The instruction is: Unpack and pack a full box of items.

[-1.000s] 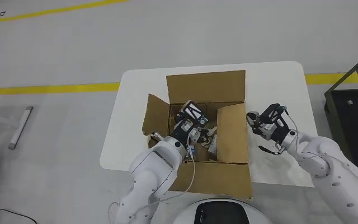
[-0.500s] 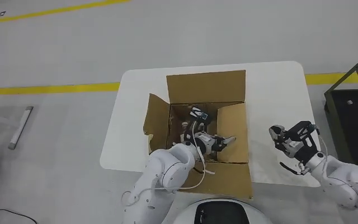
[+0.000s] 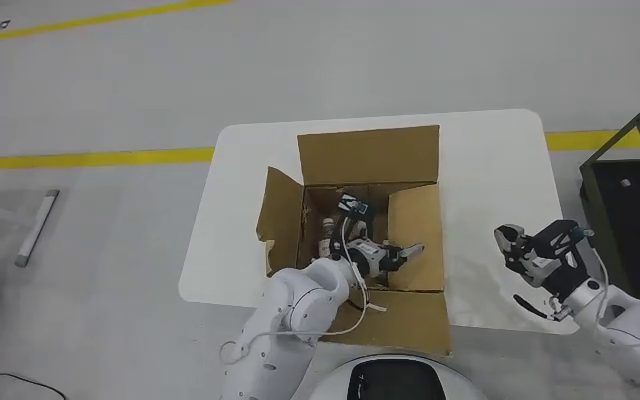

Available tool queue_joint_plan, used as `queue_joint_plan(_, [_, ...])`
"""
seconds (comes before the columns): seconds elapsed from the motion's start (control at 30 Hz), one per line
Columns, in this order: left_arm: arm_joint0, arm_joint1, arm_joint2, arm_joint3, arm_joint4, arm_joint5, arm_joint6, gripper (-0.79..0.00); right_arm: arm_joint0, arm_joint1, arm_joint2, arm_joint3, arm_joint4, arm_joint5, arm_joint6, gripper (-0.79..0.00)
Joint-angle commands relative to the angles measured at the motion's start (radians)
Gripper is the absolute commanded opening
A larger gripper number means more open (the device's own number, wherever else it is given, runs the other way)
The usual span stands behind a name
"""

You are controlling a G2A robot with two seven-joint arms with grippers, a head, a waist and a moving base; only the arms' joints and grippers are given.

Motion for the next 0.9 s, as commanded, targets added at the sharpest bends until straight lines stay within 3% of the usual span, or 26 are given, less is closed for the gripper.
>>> queue_joint_plan(0.0, [0.000, -0.005, 0.005, 0.026, -0.056, 0.034, 0.019, 0.000, -0.001, -0.001, -0.003, -0.001, -0.003, 0.001, -0.002, -0.785])
queue_joint_plan(0.37, [-0.015, -0.033, -0.006, 0.185, -0.324, 0.228, 0.099, 0.000, -0.022, -0.003, -0.015, 0.000, -0.021, -0.006, -0.004, -0.785])
queue_joint_plan(0.87, [-0.023, -0.035, -0.020, 0.201, -0.519, 0.232, 0.037, 0.000, -0.009, -0.008, -0.069, -0.003, -0.025, -0.014, 0.008, -0.785])
